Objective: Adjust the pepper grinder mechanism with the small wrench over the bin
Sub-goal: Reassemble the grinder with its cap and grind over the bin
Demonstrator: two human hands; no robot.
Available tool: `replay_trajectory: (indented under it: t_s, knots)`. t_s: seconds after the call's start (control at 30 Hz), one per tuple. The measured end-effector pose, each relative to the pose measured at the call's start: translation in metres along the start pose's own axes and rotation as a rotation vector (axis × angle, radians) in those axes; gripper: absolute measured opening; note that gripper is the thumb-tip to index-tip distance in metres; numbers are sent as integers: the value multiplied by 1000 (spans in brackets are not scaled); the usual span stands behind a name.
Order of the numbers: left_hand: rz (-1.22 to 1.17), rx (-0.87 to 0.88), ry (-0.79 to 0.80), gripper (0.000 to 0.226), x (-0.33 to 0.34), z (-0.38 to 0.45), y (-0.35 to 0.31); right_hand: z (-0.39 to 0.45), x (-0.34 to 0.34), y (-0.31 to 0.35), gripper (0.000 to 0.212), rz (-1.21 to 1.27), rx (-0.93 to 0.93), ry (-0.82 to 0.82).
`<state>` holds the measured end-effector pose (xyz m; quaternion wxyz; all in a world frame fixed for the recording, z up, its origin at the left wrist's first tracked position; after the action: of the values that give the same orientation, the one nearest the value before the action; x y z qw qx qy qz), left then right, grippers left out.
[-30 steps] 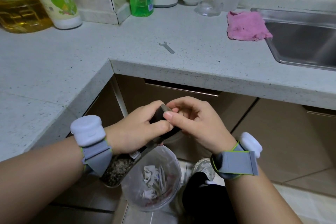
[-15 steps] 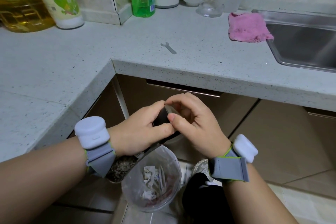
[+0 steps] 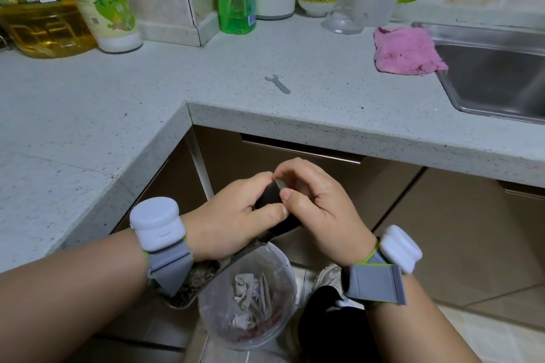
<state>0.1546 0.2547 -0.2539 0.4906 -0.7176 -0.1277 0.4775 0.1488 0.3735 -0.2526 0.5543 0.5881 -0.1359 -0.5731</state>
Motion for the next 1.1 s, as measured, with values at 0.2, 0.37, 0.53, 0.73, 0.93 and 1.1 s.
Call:
replay_trajectory:
  t_s: [0.2, 0.37, 0.53, 0.73, 0.93, 1.1]
  knots:
    - [-23, 13, 19, 62, 2, 0, -1, -1, 2, -3, 28, -27, -6, -2]
    - [-25, 46, -32, 59, -1, -1, -4, 0, -4, -6, 29, 161, -3, -71]
    - [-12, 113, -99, 60, -11, -2, -13, 0, -14, -9, 34, 693, -12, -182]
    - [138, 219, -257, 55, -20, -6, -23, -12, -34, 7, 30, 656, -226, -305]
    - [250, 257, -459, 58, -32, -15, -28, -23, -24, 30, 36, 235, -367, -260]
    - [337, 291, -537, 61, -35, -20, -32, -25, -25, 43, 47, 129, -377, -251]
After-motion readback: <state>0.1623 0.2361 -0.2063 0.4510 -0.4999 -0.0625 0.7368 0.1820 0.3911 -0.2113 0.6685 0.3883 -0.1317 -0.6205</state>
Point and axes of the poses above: each hand's wrist, its own z-axis towards the middle knuckle, its own x-axis out of the palm, y = z × x, the point moved 6 cm from there along z, towards the middle knuckle, and after that the axes turned 9 degrees about y, right-handed, at the moved point
